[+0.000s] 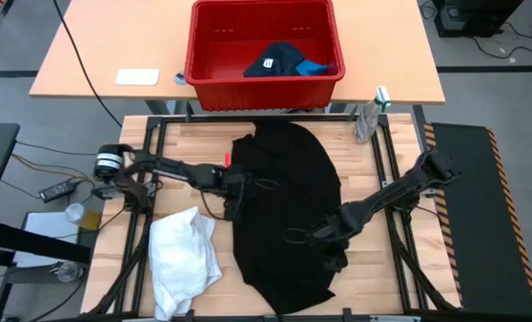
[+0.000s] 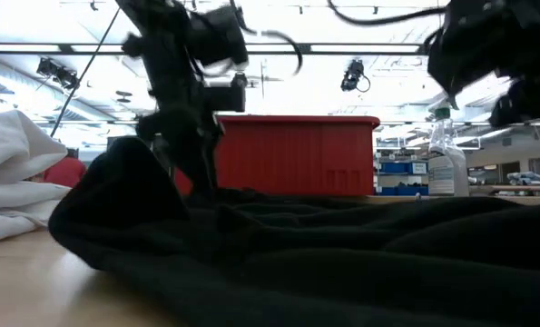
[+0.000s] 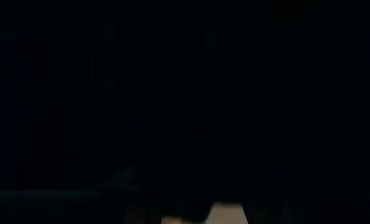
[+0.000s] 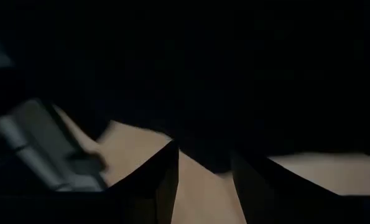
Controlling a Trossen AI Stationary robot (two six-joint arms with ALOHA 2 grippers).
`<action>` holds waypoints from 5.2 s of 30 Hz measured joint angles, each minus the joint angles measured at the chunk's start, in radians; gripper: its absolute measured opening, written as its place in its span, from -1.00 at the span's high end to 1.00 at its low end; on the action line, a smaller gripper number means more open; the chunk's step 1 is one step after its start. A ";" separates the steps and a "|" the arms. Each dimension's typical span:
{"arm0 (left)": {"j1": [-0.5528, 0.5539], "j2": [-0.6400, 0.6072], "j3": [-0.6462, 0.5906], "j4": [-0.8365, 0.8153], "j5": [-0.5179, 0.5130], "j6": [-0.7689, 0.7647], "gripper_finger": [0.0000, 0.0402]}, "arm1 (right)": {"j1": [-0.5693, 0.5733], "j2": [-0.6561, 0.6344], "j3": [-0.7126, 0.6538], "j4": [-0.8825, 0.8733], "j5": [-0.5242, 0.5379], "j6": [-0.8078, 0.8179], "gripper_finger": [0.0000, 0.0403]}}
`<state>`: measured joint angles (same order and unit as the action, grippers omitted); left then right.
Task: Fold Laundry from Bin
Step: Fold the black shirt
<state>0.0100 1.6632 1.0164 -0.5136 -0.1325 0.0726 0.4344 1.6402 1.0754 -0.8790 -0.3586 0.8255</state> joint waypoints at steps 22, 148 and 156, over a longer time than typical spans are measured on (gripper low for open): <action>-0.389 -0.117 0.003 0.257 0.249 -0.404 0.15 | -0.135 -0.253 -0.256 0.310 0.275 -0.073 0.24; 0.104 -0.109 0.004 0.158 0.099 -0.407 0.30 | -1.307 0.248 0.105 0.417 0.444 -0.541 0.54; 0.109 -0.073 -0.001 0.104 0.230 -0.216 0.30 | -1.309 0.051 0.105 0.265 0.346 -0.566 0.05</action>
<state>0.1191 1.5902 1.0158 -0.4099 0.0972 -0.1429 -0.8746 1.6917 1.1799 -0.6143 -0.0123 0.2598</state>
